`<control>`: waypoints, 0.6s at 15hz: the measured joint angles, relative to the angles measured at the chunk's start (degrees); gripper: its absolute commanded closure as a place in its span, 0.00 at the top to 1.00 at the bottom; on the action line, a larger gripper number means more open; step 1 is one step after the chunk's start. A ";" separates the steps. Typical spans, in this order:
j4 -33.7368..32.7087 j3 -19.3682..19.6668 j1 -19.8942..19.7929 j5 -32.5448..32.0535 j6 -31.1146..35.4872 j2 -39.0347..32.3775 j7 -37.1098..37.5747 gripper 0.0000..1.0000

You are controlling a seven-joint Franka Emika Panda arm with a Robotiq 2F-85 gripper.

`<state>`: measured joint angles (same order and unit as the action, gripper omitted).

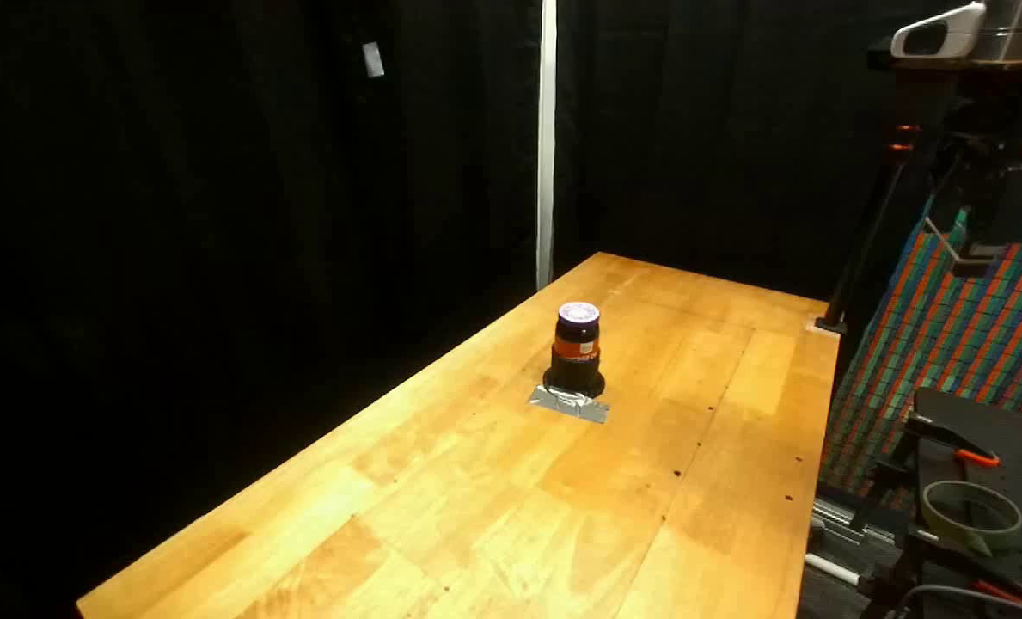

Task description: Put the rubber band on the cup

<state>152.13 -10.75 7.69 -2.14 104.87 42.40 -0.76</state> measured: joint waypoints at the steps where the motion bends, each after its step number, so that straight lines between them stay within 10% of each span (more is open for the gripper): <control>1: -0.08 0.00 0.00 0.00 0.02 0.03 0.00 1.00; 9: -0.31 -0.05 0.02 0.00 1.35 -0.61 0.55 1.00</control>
<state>151.83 -10.81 7.71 -2.14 106.22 41.79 -0.21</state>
